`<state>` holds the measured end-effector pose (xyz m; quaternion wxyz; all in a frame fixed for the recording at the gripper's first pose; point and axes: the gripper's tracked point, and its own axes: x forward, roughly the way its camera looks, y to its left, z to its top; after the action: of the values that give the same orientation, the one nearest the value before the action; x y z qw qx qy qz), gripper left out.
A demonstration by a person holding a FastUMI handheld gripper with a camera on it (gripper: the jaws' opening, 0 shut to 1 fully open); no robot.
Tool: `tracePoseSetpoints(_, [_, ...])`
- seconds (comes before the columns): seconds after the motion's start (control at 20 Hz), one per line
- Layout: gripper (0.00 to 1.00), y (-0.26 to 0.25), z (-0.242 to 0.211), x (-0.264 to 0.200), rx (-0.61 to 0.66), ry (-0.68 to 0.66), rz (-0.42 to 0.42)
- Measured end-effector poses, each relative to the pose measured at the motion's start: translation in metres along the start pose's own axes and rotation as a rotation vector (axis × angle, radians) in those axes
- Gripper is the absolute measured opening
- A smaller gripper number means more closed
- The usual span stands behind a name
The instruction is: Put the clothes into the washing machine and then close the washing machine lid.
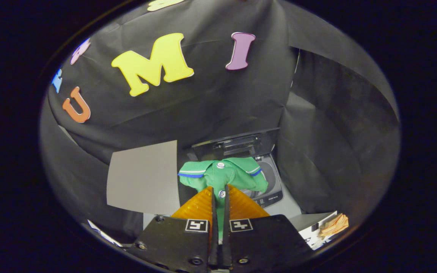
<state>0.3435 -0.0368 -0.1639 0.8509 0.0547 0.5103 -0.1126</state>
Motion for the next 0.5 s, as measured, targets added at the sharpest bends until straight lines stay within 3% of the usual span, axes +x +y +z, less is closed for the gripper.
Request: tracePoseSetpoints(0.5, [0.08, -0.043, 0.016, 0.039, -0.012, 0.000, 0.062])
